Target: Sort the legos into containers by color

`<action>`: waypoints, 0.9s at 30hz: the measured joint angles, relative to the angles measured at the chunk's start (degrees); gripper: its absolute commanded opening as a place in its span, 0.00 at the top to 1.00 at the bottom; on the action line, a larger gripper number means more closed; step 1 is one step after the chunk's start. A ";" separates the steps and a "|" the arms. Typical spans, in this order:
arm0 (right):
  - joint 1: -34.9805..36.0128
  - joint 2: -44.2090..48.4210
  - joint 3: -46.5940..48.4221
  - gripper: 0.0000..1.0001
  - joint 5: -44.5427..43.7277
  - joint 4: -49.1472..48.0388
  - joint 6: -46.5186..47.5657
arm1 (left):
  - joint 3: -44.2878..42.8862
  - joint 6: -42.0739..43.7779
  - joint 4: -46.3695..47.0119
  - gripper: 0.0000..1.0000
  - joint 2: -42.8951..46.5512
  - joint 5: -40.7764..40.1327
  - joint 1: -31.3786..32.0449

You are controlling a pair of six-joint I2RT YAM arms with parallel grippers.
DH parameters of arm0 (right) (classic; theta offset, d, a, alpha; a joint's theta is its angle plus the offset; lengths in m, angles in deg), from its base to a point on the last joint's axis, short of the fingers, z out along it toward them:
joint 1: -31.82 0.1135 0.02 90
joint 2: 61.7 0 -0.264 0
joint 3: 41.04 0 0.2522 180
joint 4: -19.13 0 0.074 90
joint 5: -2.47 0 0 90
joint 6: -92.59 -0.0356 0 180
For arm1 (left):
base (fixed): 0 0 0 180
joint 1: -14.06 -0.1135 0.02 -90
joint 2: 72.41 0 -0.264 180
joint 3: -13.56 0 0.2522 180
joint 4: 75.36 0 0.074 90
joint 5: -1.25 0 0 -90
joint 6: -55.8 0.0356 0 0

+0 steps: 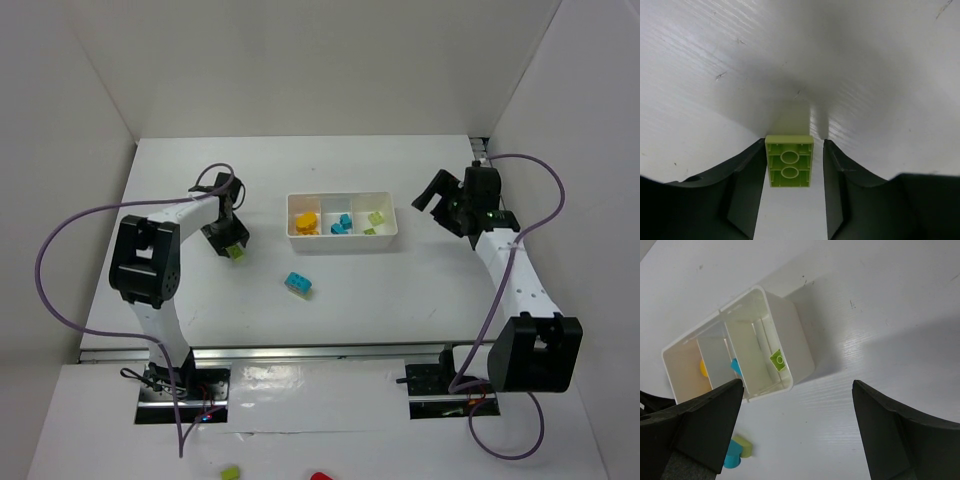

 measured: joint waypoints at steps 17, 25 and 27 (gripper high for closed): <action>0.52 -1.20 0.76 0.03 -1.81 0.02 -0.02 | -23.17 12.46 -0.37 0.83 4.15 -3.26 18.29; 0.98 1.14 0.83 0.03 -4.76 0.74 0.00 | -50.73 17.62 -0.35 0.81 -10.71 2.34 28.96; 0.98 2.16 0.96 0.03 -5.77 1.25 0.22 | -56.37 17.92 -1.20 0.80 -16.83 3.93 29.35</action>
